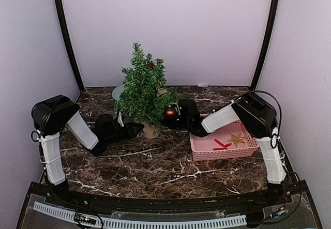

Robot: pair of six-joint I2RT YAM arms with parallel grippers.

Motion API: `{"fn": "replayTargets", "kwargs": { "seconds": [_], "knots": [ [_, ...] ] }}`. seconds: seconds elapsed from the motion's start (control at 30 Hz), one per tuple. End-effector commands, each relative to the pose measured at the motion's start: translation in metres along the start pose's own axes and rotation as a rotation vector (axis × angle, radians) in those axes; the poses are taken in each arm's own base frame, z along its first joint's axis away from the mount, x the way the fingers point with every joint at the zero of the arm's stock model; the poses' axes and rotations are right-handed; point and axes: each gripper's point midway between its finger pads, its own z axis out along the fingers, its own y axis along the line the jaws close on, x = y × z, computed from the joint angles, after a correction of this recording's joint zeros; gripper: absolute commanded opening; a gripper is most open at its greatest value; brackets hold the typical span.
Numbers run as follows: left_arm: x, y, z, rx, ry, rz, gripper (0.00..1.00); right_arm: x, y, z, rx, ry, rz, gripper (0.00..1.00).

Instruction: Decorate the small christmas tree

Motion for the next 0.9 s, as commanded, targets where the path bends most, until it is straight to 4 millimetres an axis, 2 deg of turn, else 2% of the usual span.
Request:
{"fn": "replayTargets", "kwargs": {
  "seconds": [0.0,0.17,0.4,0.6,0.87],
  "knots": [
    [-0.006,0.007,-0.007,-0.046,-0.022,-0.023,0.23,-0.019,0.007,-0.022,0.004,-0.065,-0.016,0.25],
    [-0.016,0.014,-0.007,-0.063,-0.042,-0.023,0.24,-0.015,-0.001,-0.035,0.034,-0.078,0.004,0.28],
    [-0.028,0.012,0.001,-0.061,-0.056,0.007,0.25,0.001,0.000,-0.038,0.006,-0.050,0.047,0.29],
    [-0.033,0.009,0.005,-0.049,-0.060,0.015,0.25,0.016,0.016,-0.038,-0.040,-0.030,0.056,0.30],
    [-0.026,0.005,0.002,-0.018,-0.048,-0.001,0.23,0.031,0.035,-0.043,-0.068,-0.005,0.073,0.30]
  ]
}}
